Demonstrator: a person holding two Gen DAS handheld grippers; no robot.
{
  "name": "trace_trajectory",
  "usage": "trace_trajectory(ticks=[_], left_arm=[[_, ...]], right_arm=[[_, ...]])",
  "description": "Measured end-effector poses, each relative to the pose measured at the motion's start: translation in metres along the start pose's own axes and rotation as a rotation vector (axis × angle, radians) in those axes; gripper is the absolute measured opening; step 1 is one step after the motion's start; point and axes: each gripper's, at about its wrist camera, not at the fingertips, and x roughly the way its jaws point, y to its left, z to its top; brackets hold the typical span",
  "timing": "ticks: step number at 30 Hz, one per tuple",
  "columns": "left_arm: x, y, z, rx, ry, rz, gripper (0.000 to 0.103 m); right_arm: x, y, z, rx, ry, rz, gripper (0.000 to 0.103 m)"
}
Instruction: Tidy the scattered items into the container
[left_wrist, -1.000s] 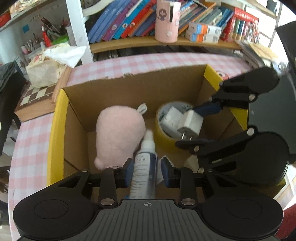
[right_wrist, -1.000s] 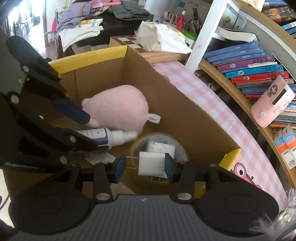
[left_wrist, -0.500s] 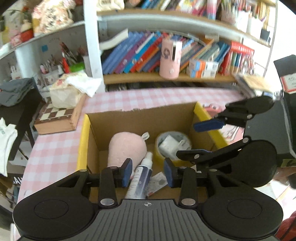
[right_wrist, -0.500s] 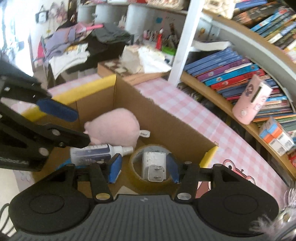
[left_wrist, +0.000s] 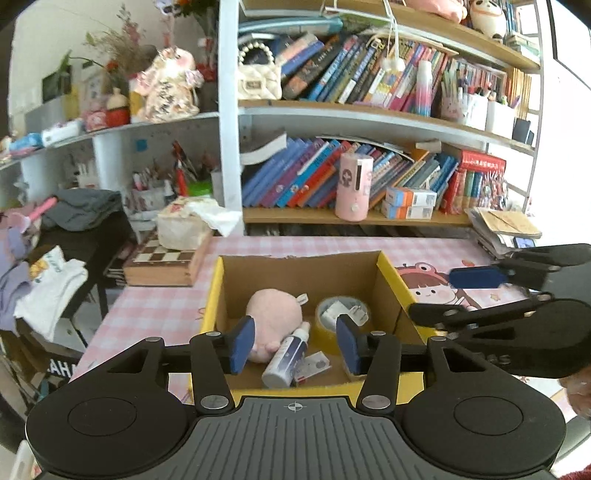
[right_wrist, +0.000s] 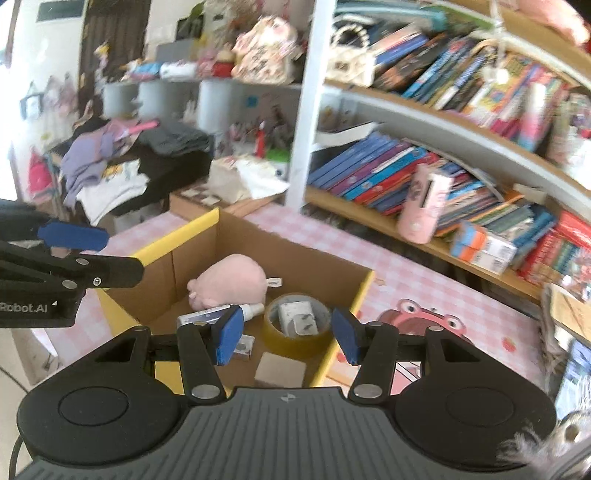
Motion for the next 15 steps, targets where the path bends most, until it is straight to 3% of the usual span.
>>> trace_trajectory(ticks=[8, 15], left_arm=[[-0.055, -0.019, -0.030, 0.012, -0.050, 0.037, 0.074], [-0.092, -0.033, -0.061, 0.015, -0.037, 0.048, 0.081]], right_arm=[[-0.062, 0.014, -0.038, 0.099, -0.047, -0.093, 0.052], [-0.105, 0.032, -0.081, 0.156, -0.026, -0.145, 0.053]])
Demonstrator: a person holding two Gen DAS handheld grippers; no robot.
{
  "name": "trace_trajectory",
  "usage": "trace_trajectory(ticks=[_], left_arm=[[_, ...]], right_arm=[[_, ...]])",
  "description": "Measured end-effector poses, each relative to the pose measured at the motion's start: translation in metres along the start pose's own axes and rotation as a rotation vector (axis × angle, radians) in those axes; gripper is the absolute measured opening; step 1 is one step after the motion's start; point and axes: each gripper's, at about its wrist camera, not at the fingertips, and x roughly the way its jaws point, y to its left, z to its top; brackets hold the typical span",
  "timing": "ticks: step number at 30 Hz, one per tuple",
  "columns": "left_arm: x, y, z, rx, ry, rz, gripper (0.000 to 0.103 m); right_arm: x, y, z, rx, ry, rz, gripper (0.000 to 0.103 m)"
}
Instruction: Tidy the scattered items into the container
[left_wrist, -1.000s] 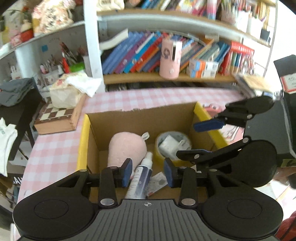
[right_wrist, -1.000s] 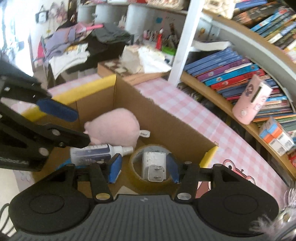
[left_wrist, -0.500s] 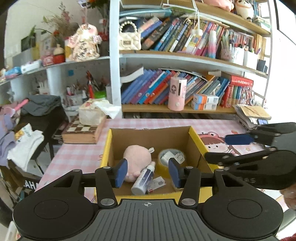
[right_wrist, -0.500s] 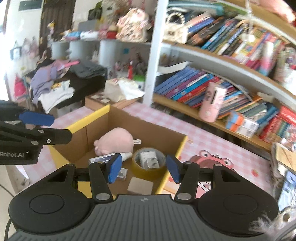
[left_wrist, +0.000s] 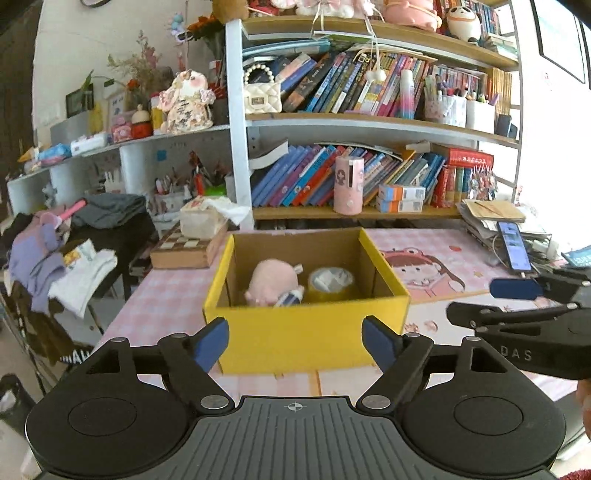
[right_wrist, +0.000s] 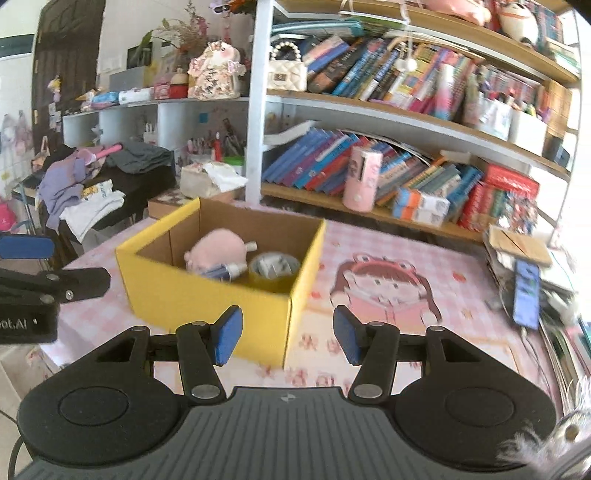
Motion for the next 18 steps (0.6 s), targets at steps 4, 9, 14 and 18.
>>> trace_trajectory(ticks=[4, 9, 14, 18], left_arm=[[-0.015, -0.005, -0.015, -0.024, 0.007, 0.004, 0.084], [-0.024, -0.016, -0.033, -0.012, 0.028, 0.012, 0.090], [-0.019, -0.028, -0.047, -0.012, 0.079, 0.001, 0.093], [-0.014, -0.036, -0.057, 0.007, 0.117, 0.002, 0.095]], right_arm=[[-0.019, -0.002, -0.021, 0.030, 0.027, -0.028, 0.053], [-0.037, -0.002, -0.045, 0.054, 0.058, -0.060, 0.059], [-0.042, -0.009, -0.062, 0.097, 0.126, -0.084, 0.061], [-0.047, -0.018, -0.070, 0.135, 0.149, -0.122, 0.068]])
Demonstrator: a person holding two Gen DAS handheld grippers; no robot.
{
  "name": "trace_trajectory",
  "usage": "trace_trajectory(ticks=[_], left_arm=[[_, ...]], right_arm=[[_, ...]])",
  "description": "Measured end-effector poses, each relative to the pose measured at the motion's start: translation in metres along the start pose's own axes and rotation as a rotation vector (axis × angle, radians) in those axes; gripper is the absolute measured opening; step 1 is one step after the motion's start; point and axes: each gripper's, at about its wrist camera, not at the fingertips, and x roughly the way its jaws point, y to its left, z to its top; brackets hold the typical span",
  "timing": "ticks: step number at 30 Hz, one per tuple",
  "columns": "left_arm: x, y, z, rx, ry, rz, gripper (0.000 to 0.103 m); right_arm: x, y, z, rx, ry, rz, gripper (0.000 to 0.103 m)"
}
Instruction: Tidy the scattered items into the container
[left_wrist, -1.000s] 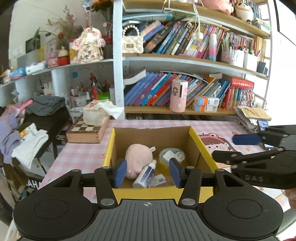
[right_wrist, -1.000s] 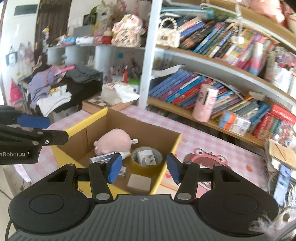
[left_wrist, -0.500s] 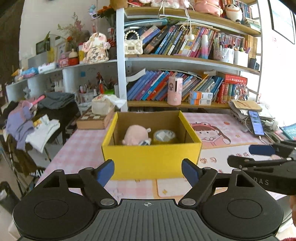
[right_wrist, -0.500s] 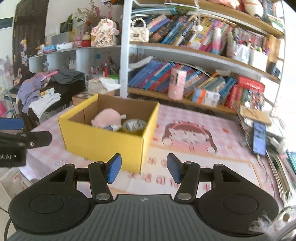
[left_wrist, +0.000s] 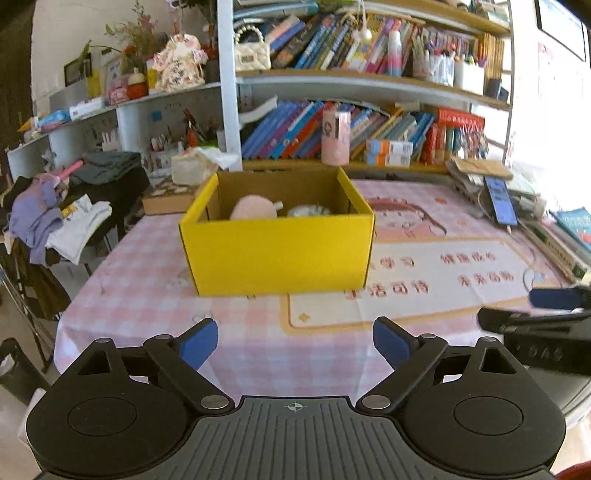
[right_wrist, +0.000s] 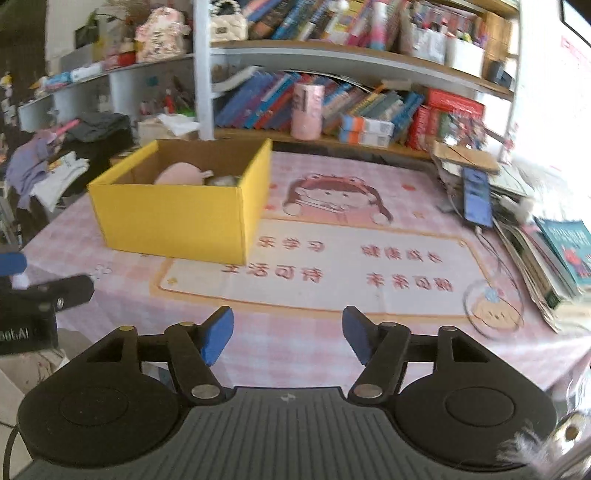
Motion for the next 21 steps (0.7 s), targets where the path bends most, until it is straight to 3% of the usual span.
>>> trace_trajectory(ticks=[12, 21], left_arm=[[0.007, -0.014, -0.005, 0.013, 0.057, -0.020, 0.101], [0.008, -0.017, -0.002, 0.021, 0.058, -0.021, 0.102]], right_arm=[[-0.002, -0.016, -0.009, 0.030, 0.040, -0.031, 0.095], [-0.001, -0.021, -0.009, 0.046, 0.050, -0.046, 0.099]])
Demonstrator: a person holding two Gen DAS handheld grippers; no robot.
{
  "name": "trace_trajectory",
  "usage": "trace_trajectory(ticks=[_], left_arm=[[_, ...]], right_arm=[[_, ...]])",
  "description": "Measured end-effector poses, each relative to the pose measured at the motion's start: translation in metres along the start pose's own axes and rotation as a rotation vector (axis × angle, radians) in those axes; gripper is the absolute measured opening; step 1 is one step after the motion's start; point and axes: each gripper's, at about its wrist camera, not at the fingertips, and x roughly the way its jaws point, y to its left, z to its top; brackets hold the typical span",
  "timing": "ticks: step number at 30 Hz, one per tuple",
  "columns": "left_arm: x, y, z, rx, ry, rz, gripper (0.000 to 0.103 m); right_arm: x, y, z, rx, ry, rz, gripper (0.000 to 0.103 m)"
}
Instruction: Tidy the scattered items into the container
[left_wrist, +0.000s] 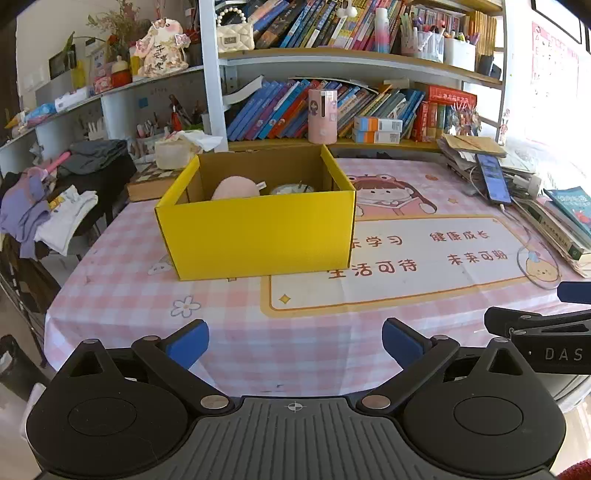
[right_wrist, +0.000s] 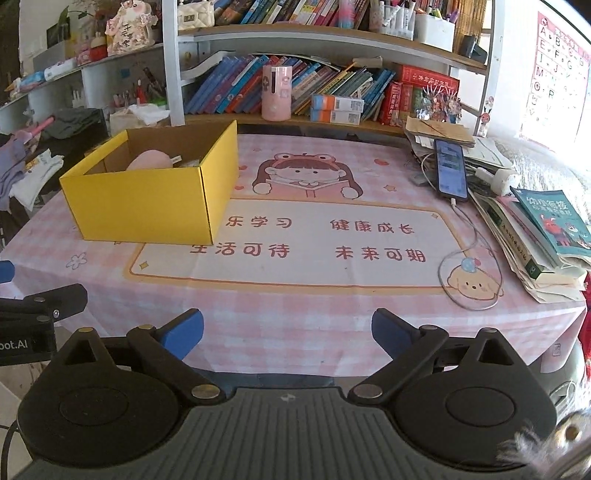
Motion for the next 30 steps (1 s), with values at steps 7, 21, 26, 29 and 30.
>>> trace_trajectory(ticks=[7, 21, 26, 29, 30], left_arm=[[0.0031, -0.0037, 0.0020, -0.001, 0.027, -0.039, 0.102], [0.0035, -0.0023, 0.0005, -0.019, 0.044, -0.038, 0.103], [0.0048, -0.0017, -0.0010, -0.025, 0.057, -0.036, 0.103], [0.0049, -0.0002, -0.0020, -0.035, 0.061, -0.036, 0.103], [0.0050, 0.0002, -0.0021, -0.037, 0.062, -0.036, 0.103]], right_arm=[[0.0023, -0.0029, 0.0027, 0.011, 0.002, -0.002, 0.100], [0.0034, -0.0041, 0.0034, 0.009, 0.006, 0.003, 0.100], [0.0033, -0.0018, 0.0025, 0.001, 0.006, 0.003, 0.100], [0.0034, -0.0009, 0.0019, -0.002, 0.008, 0.004, 0.100], [0.0034, -0.0008, 0.0018, -0.002, 0.008, 0.004, 0.100]])
